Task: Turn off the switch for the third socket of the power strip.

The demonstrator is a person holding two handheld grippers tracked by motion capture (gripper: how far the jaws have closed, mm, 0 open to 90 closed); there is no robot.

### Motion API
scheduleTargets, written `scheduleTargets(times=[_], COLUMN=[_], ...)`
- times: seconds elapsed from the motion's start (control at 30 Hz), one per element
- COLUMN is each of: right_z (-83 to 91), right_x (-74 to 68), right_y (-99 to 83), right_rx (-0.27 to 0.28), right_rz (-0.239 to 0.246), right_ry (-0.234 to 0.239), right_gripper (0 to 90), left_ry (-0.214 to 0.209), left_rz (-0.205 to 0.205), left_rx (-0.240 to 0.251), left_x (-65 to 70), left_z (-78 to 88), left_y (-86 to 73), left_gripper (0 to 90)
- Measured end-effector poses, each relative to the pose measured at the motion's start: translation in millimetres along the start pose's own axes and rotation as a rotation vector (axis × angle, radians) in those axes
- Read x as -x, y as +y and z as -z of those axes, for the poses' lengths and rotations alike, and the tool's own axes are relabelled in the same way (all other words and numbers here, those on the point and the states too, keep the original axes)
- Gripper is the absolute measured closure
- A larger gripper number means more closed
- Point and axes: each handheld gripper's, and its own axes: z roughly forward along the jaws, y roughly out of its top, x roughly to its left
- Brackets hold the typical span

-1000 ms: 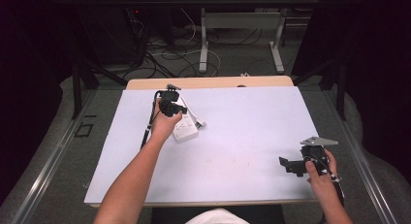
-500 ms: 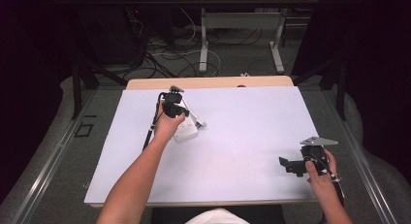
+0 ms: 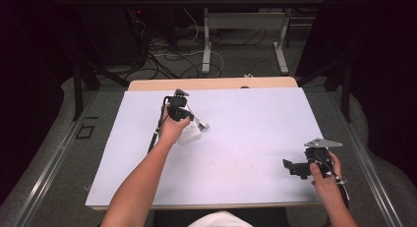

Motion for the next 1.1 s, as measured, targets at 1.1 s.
scheduleTargets(times=[1.1], right_z=[-0.1], right_x=[0.9], right_y=[-0.3], right_rx=[-0.002], right_rz=[-0.003], right_ry=[0.000], right_gripper=[0.0], left_ry=[0.011], left_rz=[-0.021], left_rx=[-0.072], left_x=[4.5], left_z=[-14.0], left_y=[-5.0], left_gripper=[90.0])
